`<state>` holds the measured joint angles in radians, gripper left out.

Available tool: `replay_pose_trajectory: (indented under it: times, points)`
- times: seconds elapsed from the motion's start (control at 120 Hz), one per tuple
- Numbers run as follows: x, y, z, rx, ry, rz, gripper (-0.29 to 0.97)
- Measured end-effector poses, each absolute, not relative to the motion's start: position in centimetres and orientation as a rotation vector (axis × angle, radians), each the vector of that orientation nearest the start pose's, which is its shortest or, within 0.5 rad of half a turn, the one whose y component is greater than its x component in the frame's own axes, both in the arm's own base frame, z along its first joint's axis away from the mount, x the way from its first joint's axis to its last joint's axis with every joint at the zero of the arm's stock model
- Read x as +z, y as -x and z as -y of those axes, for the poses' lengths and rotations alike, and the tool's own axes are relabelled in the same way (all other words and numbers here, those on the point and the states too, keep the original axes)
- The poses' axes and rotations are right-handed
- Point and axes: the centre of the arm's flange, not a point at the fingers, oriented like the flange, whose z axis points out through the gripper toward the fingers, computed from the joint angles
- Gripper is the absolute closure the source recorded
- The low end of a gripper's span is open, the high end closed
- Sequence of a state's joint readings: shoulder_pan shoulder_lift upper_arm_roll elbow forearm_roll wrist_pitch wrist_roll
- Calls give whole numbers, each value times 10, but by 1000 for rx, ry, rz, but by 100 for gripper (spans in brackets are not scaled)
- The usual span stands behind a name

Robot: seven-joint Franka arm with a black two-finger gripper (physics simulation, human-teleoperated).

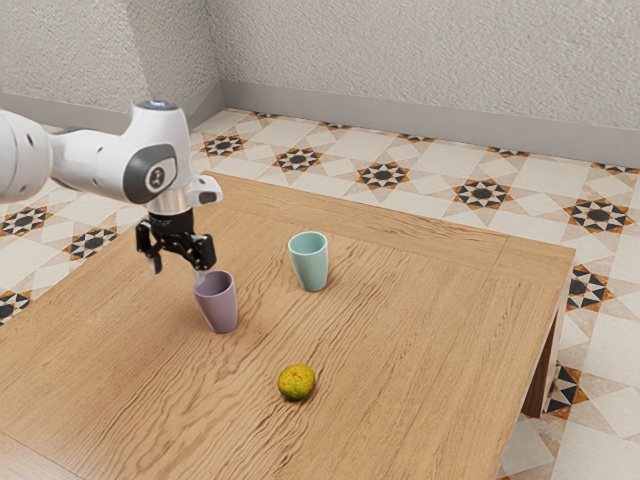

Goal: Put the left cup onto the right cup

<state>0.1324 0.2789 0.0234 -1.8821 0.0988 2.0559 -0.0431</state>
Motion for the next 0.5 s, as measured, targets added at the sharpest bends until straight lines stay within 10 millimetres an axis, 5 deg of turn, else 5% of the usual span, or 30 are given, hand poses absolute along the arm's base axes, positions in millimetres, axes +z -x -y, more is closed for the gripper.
replay_pose_trajectory:
  times: [0.5]
  points:
    - [323,-615,-98,83,3050,220,0]
